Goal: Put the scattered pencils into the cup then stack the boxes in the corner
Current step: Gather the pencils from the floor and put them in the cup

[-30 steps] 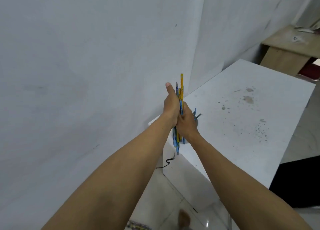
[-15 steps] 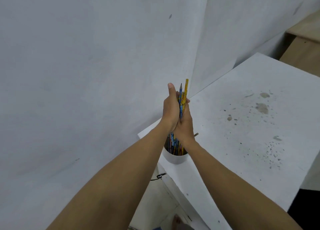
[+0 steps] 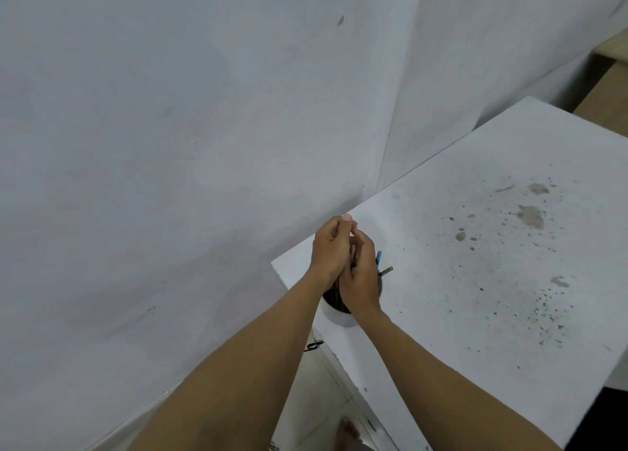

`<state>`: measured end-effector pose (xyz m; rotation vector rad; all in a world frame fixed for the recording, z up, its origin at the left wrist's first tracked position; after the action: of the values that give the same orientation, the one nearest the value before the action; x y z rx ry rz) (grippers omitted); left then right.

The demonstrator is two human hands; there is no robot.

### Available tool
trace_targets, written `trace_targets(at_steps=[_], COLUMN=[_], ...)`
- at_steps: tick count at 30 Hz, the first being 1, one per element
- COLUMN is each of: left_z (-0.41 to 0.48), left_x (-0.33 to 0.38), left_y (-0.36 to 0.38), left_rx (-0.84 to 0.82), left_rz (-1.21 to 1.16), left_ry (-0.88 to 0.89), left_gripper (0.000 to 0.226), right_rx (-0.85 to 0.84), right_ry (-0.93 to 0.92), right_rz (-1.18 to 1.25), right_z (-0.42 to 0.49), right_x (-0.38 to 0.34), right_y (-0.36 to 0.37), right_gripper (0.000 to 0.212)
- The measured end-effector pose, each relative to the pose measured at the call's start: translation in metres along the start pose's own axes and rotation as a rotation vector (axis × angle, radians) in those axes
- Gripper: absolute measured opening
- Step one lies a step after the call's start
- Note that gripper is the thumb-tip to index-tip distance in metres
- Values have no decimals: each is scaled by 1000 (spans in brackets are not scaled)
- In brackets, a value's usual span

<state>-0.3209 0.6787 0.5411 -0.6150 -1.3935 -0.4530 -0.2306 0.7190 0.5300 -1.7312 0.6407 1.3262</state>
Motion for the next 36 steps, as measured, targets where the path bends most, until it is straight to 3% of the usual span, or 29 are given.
trace_targets(at_steps=[6, 11, 17, 27, 36], left_z=[-6, -15, -40, -124, -254], left_x=[-3, 16, 28, 20, -57], left_y=[-14, -38, -65, -163, -245], left_rx=[-29, 20, 8, -31, -33], left_rz=[77, 105, 151, 312, 387], left_ry=[5, 66, 106, 186, 74], left_gripper=[24, 19, 28, 17, 15], right_rx=[139, 102, 131, -86, -353], right_ry=[-118, -183, -246, -303, -171], right_rz=[-269, -299, -360, -414, -545], right_z=[6, 8, -21, -127, -253], right_x=[-17, -37, -63, -69, 2], right_y=[-10, -9, -2, 75, 140], right_gripper=[19, 19, 23, 15, 16])
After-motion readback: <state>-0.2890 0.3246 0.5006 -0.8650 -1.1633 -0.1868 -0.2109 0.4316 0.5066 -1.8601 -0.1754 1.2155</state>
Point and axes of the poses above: each hand's wrist, its own z-axis towards the middle knuckle, its own y-axis out of the palm, x = y × z, the point moved 10 cm from there along z, towards the middle knuckle, and after that the axes turned 15 degrees about y, right-handed, at the moved point
